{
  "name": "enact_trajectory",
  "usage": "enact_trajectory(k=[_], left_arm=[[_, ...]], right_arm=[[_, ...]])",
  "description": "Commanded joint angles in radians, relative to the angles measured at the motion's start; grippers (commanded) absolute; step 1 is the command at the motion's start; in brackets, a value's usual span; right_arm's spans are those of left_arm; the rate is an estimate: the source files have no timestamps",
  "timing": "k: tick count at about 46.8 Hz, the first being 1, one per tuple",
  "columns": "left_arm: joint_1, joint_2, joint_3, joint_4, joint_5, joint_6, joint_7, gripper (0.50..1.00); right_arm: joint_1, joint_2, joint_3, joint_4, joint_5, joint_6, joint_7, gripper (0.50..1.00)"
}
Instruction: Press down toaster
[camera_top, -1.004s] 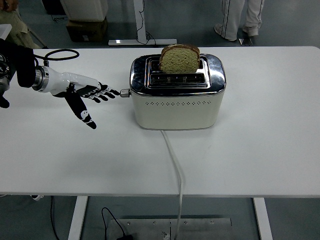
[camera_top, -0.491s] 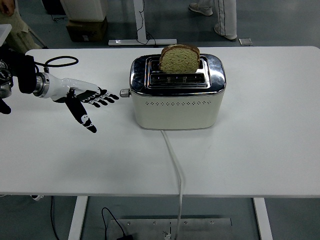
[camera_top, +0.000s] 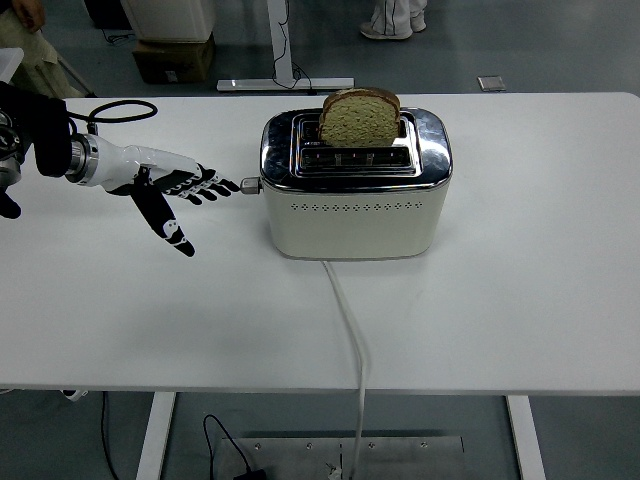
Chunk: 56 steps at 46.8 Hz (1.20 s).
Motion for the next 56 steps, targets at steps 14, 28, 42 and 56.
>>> enact_trajectory(k=[14, 28, 42, 56], left_arm=[[-0.004, -0.003, 0.000, 0.001, 0.000, -0.001, 0.000, 1.000], [0.002, -0.023, 0.000, 0.006, -0.002, 0.005, 0.000, 1.000], [0.016, -0.042, 0.000, 0.040, -0.002, 0.005, 0.000, 1.000], [0.030, -0.064, 0.000, 0.060, -0.002, 0.007, -0.005, 1.000]], right_arm=[[0.005, 0.000, 0.000, 0.000, 0.000, 0.000, 0.000, 0.998], [0.005, 0.000, 0.000, -0.001, 0.000, 0.000, 0.000, 0.998], [0.005, 0.000, 0.000, 0.000, 0.000, 0.000, 0.000, 0.998], [0.005, 0.000, 0.000, 0.000, 0.001, 0.002, 0.000, 0.998]])
